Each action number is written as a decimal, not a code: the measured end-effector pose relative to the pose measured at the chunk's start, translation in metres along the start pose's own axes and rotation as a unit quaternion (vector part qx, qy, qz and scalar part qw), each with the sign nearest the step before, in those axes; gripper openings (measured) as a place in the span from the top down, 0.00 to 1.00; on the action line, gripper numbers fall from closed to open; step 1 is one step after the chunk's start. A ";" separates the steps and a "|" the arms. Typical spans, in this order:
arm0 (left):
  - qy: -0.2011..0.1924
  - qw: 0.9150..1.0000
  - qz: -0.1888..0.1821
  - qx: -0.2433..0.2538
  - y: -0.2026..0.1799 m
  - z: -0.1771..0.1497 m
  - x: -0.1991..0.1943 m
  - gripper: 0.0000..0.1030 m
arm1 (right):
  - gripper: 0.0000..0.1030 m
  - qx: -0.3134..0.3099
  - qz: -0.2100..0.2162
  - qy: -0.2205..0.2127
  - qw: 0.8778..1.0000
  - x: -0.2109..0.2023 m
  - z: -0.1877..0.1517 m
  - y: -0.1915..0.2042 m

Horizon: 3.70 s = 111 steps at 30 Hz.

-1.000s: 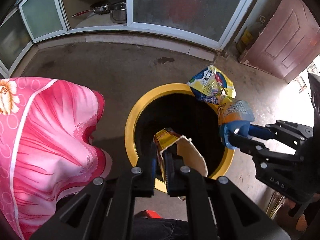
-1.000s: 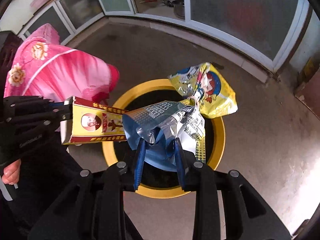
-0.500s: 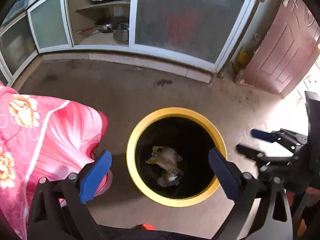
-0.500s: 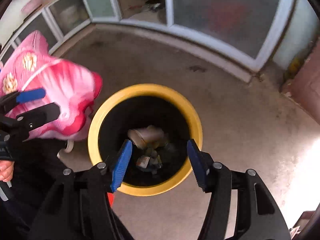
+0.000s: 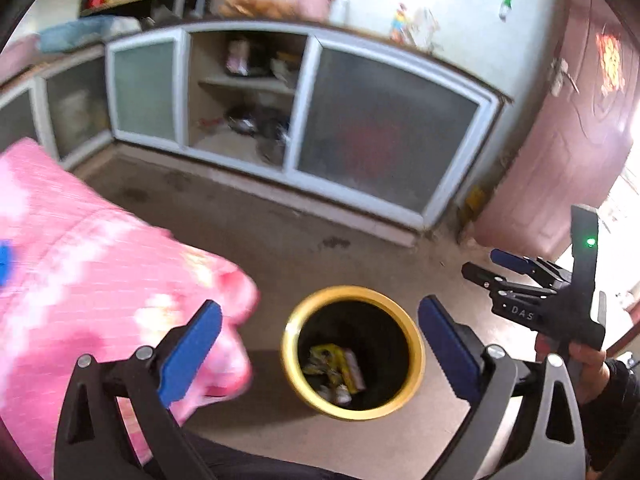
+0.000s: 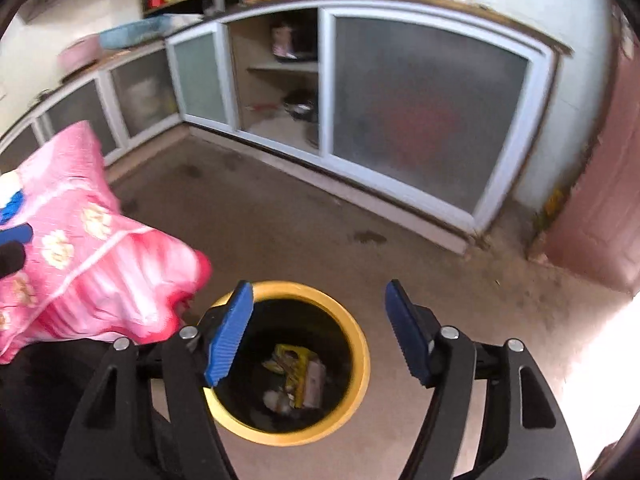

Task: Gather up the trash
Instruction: 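Move both tools back over the table, then grasp the white tissue with the left tool while the right tool grasps a blue glove, then lift tissue and glove and carry both tools toward the yellow bin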

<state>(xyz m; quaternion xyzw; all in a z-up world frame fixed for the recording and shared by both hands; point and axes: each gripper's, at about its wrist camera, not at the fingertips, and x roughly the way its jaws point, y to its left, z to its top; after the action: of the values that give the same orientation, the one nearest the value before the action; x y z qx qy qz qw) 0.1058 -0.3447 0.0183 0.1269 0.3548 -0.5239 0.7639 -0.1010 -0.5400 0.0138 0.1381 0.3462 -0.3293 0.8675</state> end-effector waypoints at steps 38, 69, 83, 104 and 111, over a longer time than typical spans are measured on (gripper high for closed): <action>-0.085 0.894 0.362 -0.251 0.258 -0.154 -0.269 0.08 | 0.12 -0.252 0.326 -0.026 0.911 0.019 0.085 0.427; -0.045 0.894 0.318 -0.313 0.327 -0.138 -0.206 0.10 | 0.36 -0.297 0.313 0.014 0.902 0.070 0.089 0.491; -0.044 0.900 0.297 -0.317 0.325 -0.142 -0.210 0.91 | 0.87 -0.295 0.297 -0.006 0.908 0.059 0.086 0.487; -0.056 0.901 0.309 -0.301 0.300 -0.159 -0.261 0.91 | 0.88 -0.268 0.332 -0.015 0.904 0.026 0.093 0.461; -0.061 0.899 0.317 -0.296 0.294 -0.167 -0.275 0.91 | 0.88 -0.266 0.336 -0.024 0.903 0.015 0.092 0.448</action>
<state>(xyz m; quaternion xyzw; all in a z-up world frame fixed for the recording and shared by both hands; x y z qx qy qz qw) 0.2440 0.0681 0.0320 -0.0315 0.3873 -0.1320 0.9119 0.2530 -0.2568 0.0750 0.0018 0.3329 0.0826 0.9393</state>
